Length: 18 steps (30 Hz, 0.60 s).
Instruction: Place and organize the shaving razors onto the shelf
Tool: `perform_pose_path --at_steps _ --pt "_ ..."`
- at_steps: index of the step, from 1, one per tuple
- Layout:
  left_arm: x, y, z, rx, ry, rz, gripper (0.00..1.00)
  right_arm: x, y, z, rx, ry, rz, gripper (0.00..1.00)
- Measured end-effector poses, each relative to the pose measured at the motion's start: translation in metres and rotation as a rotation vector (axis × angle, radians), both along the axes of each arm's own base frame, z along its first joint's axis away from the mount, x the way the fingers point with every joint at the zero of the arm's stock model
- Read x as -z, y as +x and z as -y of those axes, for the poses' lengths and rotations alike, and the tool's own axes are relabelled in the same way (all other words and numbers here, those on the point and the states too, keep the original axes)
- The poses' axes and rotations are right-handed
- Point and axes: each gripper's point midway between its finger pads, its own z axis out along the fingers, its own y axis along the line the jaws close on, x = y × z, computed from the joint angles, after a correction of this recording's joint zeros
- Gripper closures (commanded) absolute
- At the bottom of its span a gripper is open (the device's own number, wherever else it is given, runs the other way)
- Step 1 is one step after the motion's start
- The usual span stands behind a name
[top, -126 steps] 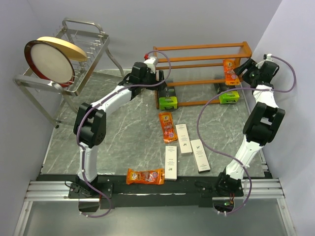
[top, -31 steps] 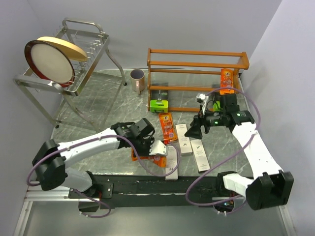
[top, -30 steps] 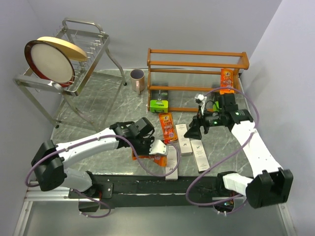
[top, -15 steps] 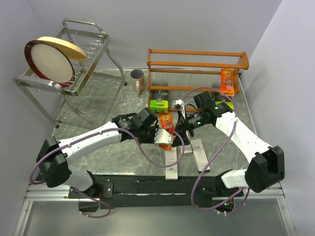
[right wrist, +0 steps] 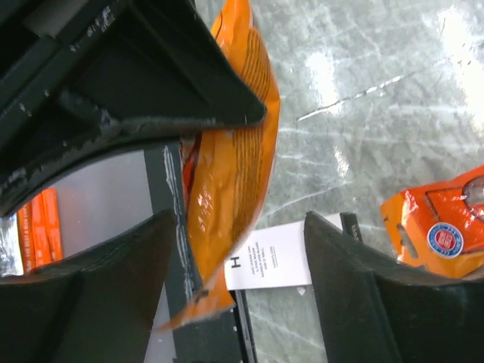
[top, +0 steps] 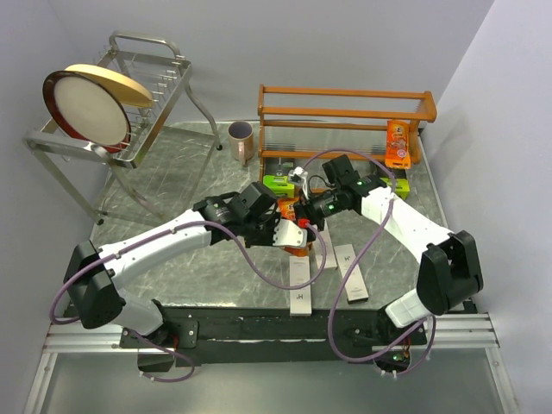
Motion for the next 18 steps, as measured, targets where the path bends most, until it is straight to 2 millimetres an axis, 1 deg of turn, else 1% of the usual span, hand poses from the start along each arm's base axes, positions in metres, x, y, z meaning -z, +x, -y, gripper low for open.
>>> perform_pose_path --at_steps 1,2,4,5,7,10,11,12,13,14,16,17,18 --pt "0.0 0.0 0.0 0.002 -0.002 -0.002 0.72 0.0 0.001 -0.002 -0.002 0.003 0.004 0.44" --pt "-0.001 -0.001 0.001 0.003 -0.004 -0.004 0.72 -0.001 0.0 -0.003 -0.003 0.002 0.002 0.54" --pt "-0.002 -0.001 0.002 0.006 -0.01 -0.005 0.72 -0.001 -0.001 -0.006 -0.014 -0.002 0.006 0.62" --pt "-0.004 0.0 0.003 0.005 -0.014 -0.002 0.73 -0.001 -0.002 -0.008 -0.019 -0.003 0.007 0.68" --pt "-0.006 0.001 0.003 0.0 -0.017 0.005 0.73 -0.001 -0.002 -0.009 -0.024 -0.007 0.013 0.69" --pt "-0.006 0.004 0.003 -0.02 -0.019 0.007 0.74 0.001 -0.002 -0.007 -0.022 -0.021 0.022 0.79" --pt "-0.007 0.004 0.003 -0.023 -0.022 0.008 0.73 0.001 -0.001 -0.006 -0.019 -0.022 0.028 0.89" --pt "-0.008 0.006 0.003 -0.029 -0.027 0.01 0.69 0.001 0.0 -0.005 -0.012 -0.022 0.032 0.96" --pt "-0.009 0.009 0.004 -0.036 -0.036 0.011 0.64 0.001 0.002 -0.002 -0.002 -0.02 0.038 1.0" --pt "-0.01 0.011 0.004 -0.044 -0.047 0.015 0.57 0.0 0.003 0.0 0.008 -0.018 0.046 1.0" --pt "-0.014 0.018 0.007 -0.073 -0.075 0.026 0.49 -0.003 0.004 0.006 0.038 -0.012 0.052 1.0" --pt "-0.018 0.024 0.009 -0.104 -0.098 0.039 0.36 -0.006 0.005 0.012 0.063 -0.004 0.046 1.0" --pt "-0.022 0.031 0.01 -0.129 -0.12 0.05 0.31 -0.009 0.007 0.019 0.097 0.003 0.039 1.0"
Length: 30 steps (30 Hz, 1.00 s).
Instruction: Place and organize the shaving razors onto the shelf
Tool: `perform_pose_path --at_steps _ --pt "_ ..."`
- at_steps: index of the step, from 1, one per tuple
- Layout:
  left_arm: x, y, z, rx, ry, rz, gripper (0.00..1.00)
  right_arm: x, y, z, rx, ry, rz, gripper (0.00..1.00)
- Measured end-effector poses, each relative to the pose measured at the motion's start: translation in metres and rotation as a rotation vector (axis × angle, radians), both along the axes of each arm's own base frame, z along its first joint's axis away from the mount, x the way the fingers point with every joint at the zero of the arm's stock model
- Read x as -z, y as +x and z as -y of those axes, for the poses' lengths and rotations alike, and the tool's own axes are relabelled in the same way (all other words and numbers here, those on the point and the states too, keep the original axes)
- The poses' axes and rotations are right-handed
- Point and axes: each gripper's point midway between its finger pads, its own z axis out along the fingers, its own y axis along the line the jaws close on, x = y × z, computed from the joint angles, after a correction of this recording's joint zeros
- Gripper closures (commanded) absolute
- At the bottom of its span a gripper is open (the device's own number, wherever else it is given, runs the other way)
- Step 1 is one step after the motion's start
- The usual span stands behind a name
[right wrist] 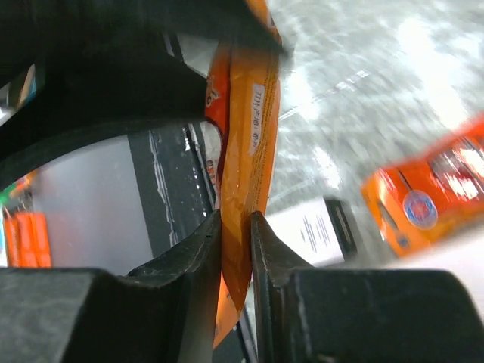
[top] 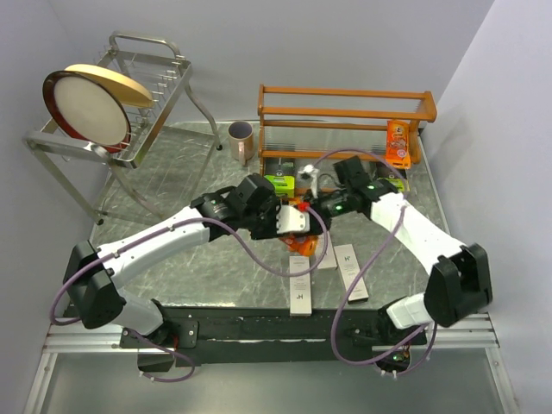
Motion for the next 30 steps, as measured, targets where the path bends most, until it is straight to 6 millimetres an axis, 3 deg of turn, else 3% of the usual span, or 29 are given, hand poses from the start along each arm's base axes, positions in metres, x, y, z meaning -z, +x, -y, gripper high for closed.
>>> perform_pose_path --at_steps 1,2,7,12,19,22,30 --pt "-0.004 0.007 0.0 -0.033 -0.018 0.012 0.22 -0.003 0.003 0.007 0.035 0.008 -0.007 1.0" --pt "-0.011 0.015 0.0 -0.084 -0.053 0.025 0.01 -0.008 0.007 0.018 0.09 0.03 -0.022 1.0" --pt "-0.053 0.044 -0.012 -0.286 -0.238 0.109 0.01 -0.025 0.024 0.065 0.38 0.108 -0.088 1.0" --pt "-0.085 0.045 -0.005 -0.356 -0.411 0.1 0.01 -0.05 0.041 0.079 0.573 0.217 -0.103 1.0" --pt "-0.062 0.054 0.019 -0.42 -0.435 -0.026 0.01 -0.066 0.093 0.109 0.888 0.316 -0.143 1.0" --pt "-0.055 0.054 0.024 -0.435 -0.438 -0.061 0.01 -0.062 0.114 0.122 0.999 0.328 -0.154 1.0" --pt "-0.06 0.054 0.028 -0.449 -0.475 -0.089 0.01 -0.04 0.169 0.138 1.156 0.354 -0.213 1.0"
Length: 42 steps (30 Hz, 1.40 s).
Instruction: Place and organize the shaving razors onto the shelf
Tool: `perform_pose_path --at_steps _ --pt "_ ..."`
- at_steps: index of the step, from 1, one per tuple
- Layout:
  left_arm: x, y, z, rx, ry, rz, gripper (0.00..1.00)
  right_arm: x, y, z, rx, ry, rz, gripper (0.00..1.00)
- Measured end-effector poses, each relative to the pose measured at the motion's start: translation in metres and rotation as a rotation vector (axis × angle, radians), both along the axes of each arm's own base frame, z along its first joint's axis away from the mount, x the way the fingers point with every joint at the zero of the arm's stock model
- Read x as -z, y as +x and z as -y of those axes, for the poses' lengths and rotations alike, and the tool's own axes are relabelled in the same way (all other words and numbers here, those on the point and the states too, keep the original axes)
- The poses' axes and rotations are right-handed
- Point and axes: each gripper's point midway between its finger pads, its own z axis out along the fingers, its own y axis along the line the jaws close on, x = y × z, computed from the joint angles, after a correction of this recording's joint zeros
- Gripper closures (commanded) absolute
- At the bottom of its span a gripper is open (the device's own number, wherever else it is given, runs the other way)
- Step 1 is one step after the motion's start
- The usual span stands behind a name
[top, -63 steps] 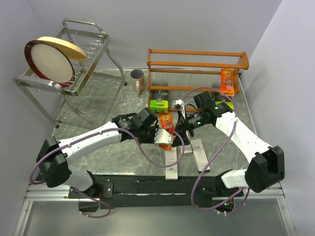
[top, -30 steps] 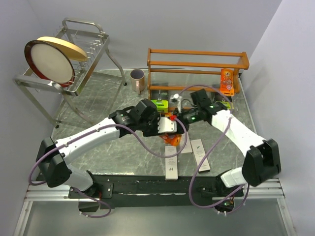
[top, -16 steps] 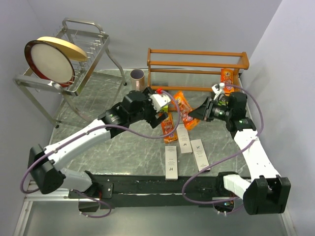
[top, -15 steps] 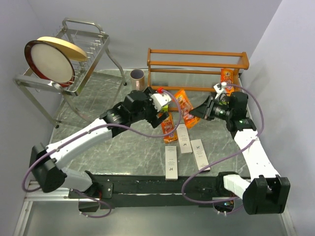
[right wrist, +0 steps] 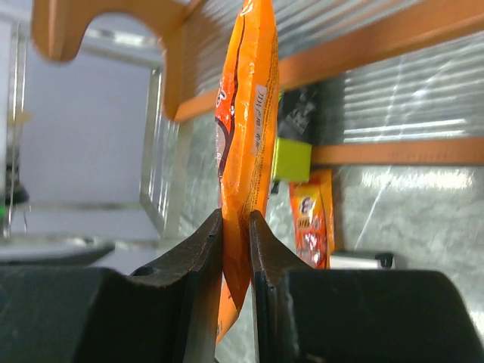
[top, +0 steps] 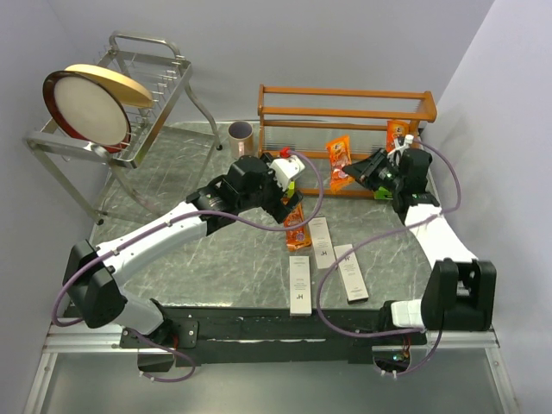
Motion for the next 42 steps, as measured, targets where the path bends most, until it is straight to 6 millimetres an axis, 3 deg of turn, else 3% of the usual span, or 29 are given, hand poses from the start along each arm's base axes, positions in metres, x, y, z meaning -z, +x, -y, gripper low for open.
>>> perform_pose_path --at_steps 4,11,19,27,32,42 --pt "0.001 -0.001 0.001 0.006 -0.004 -0.008 0.01 0.002 0.027 0.006 0.047 0.013 -0.012 1.0" --pt "0.001 -0.004 0.004 0.024 -0.01 -0.016 0.01 -0.004 0.056 0.012 0.097 0.033 0.005 0.97" --pt "0.002 -0.006 0.007 0.043 -0.015 -0.025 0.01 0.013 0.068 0.014 0.114 0.044 -0.022 0.97" --pt "0.018 -0.007 0.016 0.06 0.013 -0.049 0.01 0.012 0.072 0.015 0.129 0.062 -0.02 0.91" --pt "0.016 -0.014 0.026 0.086 0.014 -0.044 0.01 0.018 0.085 0.018 0.146 0.055 -0.033 0.91" --pt "0.013 -0.019 0.03 0.104 0.017 -0.032 0.01 0.021 0.095 0.023 0.163 0.024 -0.042 0.77"
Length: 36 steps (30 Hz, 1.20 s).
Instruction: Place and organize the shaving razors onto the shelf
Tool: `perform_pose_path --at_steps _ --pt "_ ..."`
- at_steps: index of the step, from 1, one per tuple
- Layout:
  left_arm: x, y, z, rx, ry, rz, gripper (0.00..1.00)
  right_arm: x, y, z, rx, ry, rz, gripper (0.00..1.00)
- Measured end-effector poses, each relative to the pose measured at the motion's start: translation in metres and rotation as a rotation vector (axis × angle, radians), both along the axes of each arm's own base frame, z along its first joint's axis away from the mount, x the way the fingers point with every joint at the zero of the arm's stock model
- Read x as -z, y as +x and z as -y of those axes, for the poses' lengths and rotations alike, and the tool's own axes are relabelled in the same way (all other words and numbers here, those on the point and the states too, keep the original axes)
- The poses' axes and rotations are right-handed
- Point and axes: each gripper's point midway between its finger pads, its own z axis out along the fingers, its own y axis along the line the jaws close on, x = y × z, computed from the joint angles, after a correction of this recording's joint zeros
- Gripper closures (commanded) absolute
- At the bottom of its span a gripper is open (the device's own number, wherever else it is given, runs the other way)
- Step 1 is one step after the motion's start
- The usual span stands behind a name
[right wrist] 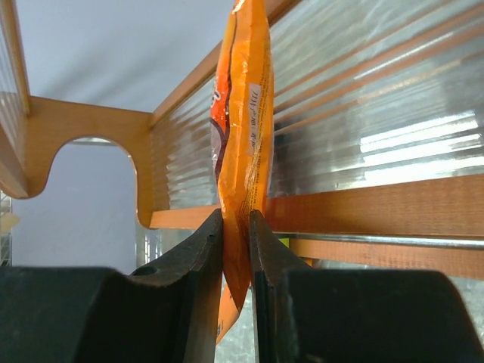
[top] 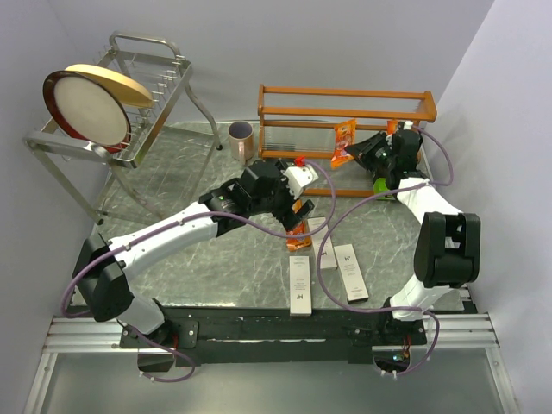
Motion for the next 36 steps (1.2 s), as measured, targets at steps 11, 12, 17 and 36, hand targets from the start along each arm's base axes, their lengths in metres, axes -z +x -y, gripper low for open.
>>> perform_pose_path --at_steps 11,12,17,36 --pt "0.0 0.0 0.0 0.005 0.004 0.007 0.01 0.005 0.001 -0.003 -0.018 0.004 -0.009 0.78" --pt "0.0 0.0 0.0 0.006 0.005 0.009 0.01 0.005 0.002 -0.004 -0.023 0.005 -0.009 0.78" --pt "0.0 0.0 0.0 0.008 0.007 0.012 0.0 0.004 0.006 -0.01 -0.05 0.009 0.001 0.79" --pt "-0.001 0.0 0.0 0.006 0.006 0.014 0.0 -0.005 0.005 -0.018 -0.049 0.03 -0.048 0.15"
